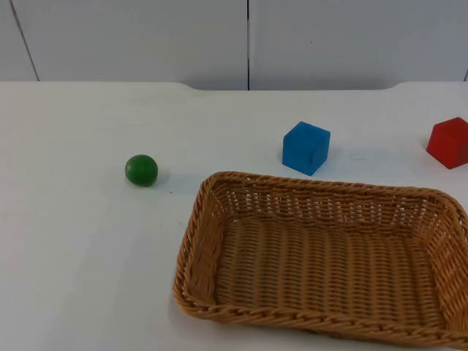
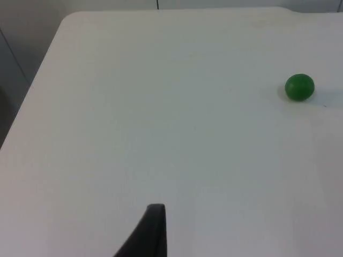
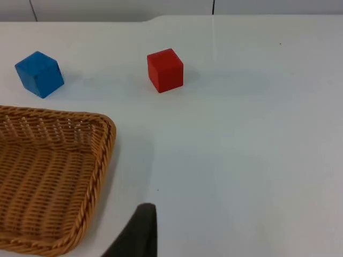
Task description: Place all geometric objects except the red cube into the basket.
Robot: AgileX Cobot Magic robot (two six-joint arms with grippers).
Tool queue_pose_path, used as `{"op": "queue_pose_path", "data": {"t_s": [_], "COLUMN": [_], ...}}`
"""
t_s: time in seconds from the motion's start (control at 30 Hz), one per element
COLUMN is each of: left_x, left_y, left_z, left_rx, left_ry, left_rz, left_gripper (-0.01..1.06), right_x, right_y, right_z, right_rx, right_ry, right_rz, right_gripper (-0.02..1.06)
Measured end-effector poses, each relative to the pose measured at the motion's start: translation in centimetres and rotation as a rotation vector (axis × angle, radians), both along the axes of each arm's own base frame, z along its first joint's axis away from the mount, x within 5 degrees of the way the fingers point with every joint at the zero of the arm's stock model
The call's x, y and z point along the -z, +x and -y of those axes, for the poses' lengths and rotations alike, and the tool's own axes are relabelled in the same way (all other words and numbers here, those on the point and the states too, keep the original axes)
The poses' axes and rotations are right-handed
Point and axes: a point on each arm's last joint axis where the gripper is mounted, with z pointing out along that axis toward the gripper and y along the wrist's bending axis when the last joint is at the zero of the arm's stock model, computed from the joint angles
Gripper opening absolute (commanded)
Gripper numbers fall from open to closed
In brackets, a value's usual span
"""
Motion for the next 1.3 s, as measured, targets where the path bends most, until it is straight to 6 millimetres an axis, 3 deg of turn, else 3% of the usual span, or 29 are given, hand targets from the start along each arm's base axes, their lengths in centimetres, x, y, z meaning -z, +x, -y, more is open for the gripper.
{"op": "queue_pose_path", "data": {"t_s": [0.13,0.3,0.47,0.5,0.6,0.87,1.07,1.3], "left_x": [-0.6,-2.3,-3.8,-3.8,-4.1,-2.0,-0.6,0.0], "left_y": [0.3,2.0,5.3,5.3,8.0,12.9,15.0,15.9], "left_z": [0.0,-0.1,-0.3,-0.3,-0.4,-0.7,-0.7,-0.6], "left_rx": [0.0,-0.001,0.0,0.0,-0.001,-0.002,-0.001,0.002], "left_ry": [0.0,-0.001,-0.008,-0.008,-0.011,-0.022,-0.044,-0.062], "left_rz": [-0.002,-0.02,-0.099,-0.099,-0.16,-0.355,-0.446,-0.475], "left_gripper": [1.05,1.05,1.05,1.05,1.05,1.05,1.05,1.05], "right_x": [-1.1,-3.3,-5.8,-5.8,-6.5,-4.2,-2.5,-1.9], "right_y": [0.2,2.3,6.5,6.5,9.9,15.2,17.3,18.0], "right_z": [0.0,-0.2,-0.4,-0.4,-0.8,-1.3,-1.4,-1.5], "right_rx": [-0.001,-0.006,-0.014,-0.014,-0.025,-0.035,-0.033,-0.032], "right_ry": [-0.002,-0.009,-0.016,-0.016,-0.006,0.013,0.008,0.006], "right_rz": [0.002,-0.033,-0.081,-0.081,-0.133,-0.308,-0.416,-0.457], "right_gripper": [1.05,1.05,1.05,1.05,1.05,1.05,1.05,1.05]}}
